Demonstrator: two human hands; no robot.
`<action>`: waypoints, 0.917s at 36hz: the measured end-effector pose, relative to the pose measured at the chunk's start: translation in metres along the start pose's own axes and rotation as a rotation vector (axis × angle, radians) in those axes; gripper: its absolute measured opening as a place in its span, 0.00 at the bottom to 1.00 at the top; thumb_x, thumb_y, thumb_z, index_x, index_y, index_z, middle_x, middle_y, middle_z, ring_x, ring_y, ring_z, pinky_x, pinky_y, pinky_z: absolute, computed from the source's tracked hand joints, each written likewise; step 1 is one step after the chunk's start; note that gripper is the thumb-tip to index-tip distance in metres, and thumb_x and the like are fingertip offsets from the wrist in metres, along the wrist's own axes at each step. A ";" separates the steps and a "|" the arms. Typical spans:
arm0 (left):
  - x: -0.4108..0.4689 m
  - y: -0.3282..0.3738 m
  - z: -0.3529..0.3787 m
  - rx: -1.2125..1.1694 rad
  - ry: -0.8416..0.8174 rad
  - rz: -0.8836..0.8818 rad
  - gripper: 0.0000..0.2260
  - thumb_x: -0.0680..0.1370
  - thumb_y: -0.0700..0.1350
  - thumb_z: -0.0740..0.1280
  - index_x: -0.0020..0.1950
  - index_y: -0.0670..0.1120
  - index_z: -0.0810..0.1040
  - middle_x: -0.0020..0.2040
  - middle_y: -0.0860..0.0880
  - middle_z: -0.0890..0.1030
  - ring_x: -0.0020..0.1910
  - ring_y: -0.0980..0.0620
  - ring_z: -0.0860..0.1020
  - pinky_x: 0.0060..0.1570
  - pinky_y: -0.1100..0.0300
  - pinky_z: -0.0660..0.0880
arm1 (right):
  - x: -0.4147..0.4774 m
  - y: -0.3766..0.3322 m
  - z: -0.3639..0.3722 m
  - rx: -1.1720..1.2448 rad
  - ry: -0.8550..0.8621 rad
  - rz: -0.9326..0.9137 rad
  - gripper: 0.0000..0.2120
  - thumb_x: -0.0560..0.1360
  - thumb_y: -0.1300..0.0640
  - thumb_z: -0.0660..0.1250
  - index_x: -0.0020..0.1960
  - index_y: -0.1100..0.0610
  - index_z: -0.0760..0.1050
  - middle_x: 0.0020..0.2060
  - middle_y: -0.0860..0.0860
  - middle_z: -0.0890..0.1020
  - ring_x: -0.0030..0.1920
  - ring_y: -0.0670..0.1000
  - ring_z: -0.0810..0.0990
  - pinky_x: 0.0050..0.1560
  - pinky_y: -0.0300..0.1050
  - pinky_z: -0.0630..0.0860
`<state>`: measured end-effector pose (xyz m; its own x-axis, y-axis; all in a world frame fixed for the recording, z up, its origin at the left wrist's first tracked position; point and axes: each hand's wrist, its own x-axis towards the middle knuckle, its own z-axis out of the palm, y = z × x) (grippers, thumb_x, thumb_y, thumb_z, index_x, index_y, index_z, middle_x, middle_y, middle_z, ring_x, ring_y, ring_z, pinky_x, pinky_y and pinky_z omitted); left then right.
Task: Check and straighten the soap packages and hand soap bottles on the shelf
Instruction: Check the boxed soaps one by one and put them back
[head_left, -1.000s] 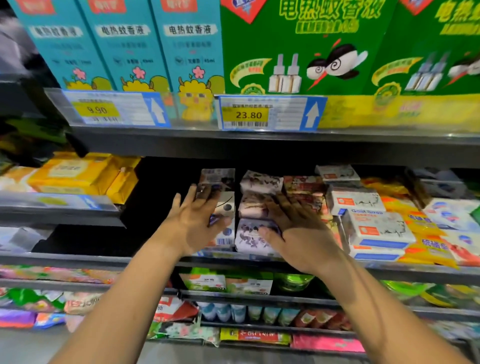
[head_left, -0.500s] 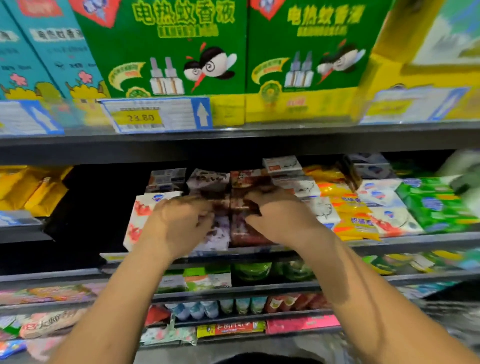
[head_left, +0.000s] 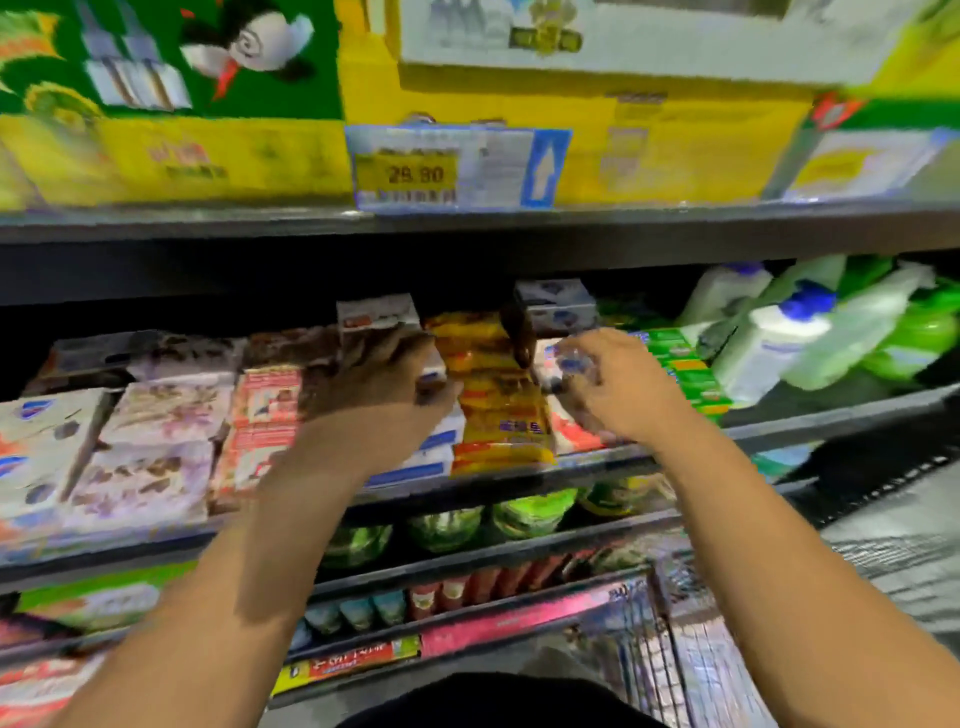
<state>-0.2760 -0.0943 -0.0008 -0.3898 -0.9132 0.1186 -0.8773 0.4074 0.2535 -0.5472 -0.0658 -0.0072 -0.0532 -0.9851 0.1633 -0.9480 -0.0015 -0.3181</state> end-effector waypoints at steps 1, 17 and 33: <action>0.002 0.000 0.004 0.016 0.000 -0.019 0.38 0.72 0.72 0.44 0.77 0.56 0.60 0.78 0.54 0.59 0.76 0.46 0.59 0.71 0.46 0.62 | 0.004 0.011 0.001 -0.021 -0.010 0.010 0.19 0.75 0.58 0.70 0.64 0.59 0.76 0.57 0.58 0.79 0.64 0.59 0.73 0.62 0.46 0.69; 0.002 -0.022 0.003 0.003 -0.107 0.076 0.40 0.67 0.78 0.43 0.78 0.65 0.54 0.74 0.57 0.57 0.69 0.50 0.58 0.70 0.54 0.60 | 0.044 0.050 0.009 -0.083 -0.098 -0.020 0.12 0.78 0.52 0.70 0.57 0.58 0.81 0.51 0.59 0.83 0.53 0.59 0.81 0.46 0.50 0.76; 0.000 -0.008 -0.008 0.036 -0.172 0.022 0.42 0.65 0.78 0.43 0.78 0.66 0.52 0.78 0.57 0.59 0.76 0.51 0.58 0.73 0.52 0.57 | 0.057 0.078 0.010 0.040 -0.090 -0.065 0.29 0.70 0.46 0.77 0.68 0.53 0.76 0.68 0.52 0.74 0.68 0.54 0.70 0.62 0.42 0.68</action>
<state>-0.2667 -0.0979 0.0045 -0.4483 -0.8929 -0.0427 -0.8763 0.4295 0.2182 -0.6216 -0.1241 -0.0318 0.0384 -0.9942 0.1008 -0.9352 -0.0713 -0.3469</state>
